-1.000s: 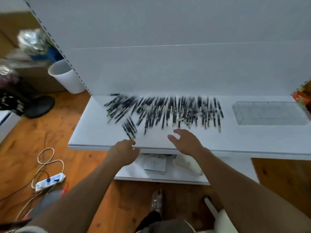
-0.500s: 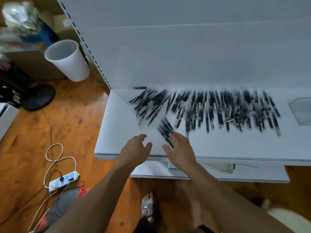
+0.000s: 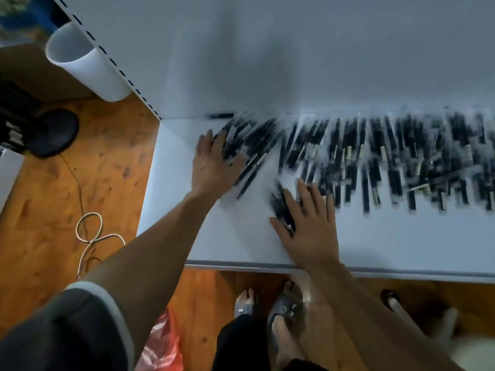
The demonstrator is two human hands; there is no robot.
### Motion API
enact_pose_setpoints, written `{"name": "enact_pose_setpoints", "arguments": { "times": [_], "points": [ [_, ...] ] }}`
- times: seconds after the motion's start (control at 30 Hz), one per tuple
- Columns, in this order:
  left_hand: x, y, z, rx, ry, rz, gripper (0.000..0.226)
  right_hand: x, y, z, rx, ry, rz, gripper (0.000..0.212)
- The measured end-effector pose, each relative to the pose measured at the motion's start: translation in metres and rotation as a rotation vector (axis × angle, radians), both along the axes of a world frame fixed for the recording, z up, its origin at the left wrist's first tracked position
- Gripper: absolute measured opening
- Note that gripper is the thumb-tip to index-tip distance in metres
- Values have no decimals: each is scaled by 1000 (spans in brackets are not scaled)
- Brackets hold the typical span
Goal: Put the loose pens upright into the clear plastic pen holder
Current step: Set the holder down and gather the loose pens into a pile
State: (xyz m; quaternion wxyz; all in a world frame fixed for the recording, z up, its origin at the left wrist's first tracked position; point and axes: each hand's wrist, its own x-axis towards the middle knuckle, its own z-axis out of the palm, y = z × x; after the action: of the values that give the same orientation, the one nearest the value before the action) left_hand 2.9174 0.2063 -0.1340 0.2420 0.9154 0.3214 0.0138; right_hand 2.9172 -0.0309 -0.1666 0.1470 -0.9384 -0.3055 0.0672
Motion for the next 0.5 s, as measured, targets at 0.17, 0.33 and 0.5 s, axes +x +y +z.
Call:
{"name": "enact_pose_setpoints", "arguments": {
  "times": [0.17, 0.33, 0.5],
  "points": [
    [8, -12, -16, -26, -6, 35, 67, -1, -3, -8, 256, -121, -96, 53],
    [1, -29, -18, -14, -157, -33, 58, -1, -5, -10, 266, -127, -118, 54],
    [55, 38, -5, 95, -159, -96, 47, 1, -1, -12, 280, -142, -98, 55]
  ]
}}
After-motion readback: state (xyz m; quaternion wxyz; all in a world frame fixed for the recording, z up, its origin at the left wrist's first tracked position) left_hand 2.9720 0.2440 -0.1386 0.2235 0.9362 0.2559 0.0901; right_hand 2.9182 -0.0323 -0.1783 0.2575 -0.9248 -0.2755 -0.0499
